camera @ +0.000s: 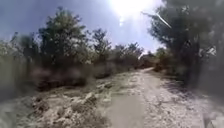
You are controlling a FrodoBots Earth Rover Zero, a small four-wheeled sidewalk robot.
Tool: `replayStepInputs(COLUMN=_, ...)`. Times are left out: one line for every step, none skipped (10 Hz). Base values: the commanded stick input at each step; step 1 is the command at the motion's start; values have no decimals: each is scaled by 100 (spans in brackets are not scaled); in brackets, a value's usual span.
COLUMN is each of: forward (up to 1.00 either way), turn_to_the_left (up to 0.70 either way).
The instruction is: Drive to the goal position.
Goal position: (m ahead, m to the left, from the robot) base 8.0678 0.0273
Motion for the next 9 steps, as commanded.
replayStepInputs(forward=70, turn_to_the_left=-35)
replayStepInputs(forward=70, turn_to_the_left=-35)
replayStepInputs(forward=70, turn_to_the_left=-35)
replayStepInputs(forward=70, turn_to_the_left=-35)
replayStepInputs(forward=70, turn_to_the_left=-35)
replayStepInputs(forward=70, turn_to_the_left=-1)
replayStepInputs(forward=70, turn_to_the_left=0)
replayStepInputs(forward=70, turn_to_the_left=0)
replayStepInputs(forward=70, turn_to_the_left=0)
